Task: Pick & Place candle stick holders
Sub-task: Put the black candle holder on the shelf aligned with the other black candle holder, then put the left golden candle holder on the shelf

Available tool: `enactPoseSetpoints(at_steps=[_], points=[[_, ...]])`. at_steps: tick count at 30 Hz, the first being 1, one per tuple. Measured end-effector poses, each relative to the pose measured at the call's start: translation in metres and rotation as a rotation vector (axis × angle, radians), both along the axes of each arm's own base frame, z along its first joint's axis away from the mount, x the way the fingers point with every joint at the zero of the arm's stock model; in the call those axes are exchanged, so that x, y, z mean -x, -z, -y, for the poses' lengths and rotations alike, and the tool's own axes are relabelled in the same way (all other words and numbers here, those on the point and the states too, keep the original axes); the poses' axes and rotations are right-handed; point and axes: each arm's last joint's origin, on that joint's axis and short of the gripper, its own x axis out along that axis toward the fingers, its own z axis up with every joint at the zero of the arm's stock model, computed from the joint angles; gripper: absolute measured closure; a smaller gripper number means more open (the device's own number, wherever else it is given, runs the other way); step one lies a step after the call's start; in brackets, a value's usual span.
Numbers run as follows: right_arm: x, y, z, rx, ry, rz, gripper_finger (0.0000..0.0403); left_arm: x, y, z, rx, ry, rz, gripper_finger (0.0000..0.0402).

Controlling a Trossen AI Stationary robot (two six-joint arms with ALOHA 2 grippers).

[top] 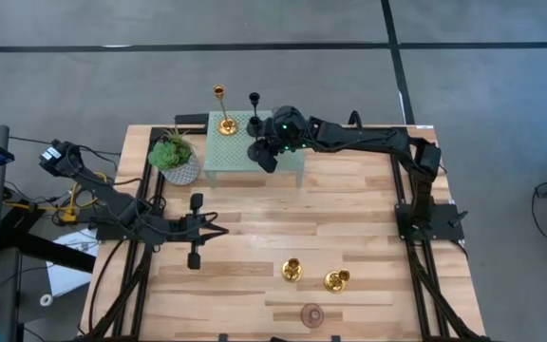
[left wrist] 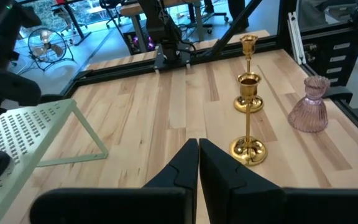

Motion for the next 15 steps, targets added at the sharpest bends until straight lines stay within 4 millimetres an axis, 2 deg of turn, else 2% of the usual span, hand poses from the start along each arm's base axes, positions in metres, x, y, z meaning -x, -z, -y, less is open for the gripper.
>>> enactPoseSetpoints(at_steps=[10,15], points=[[0.000,0.002,-0.003,-0.003,-0.007,-0.018,0.0309,0.000,0.000,0.000,0.000,0.000,0.000,0.0387],[0.004,-0.010,-0.005,0.032,-0.028,-0.018,0.0291,0.000,0.000,0.000,0.000,0.000,0.000,0.0387]])
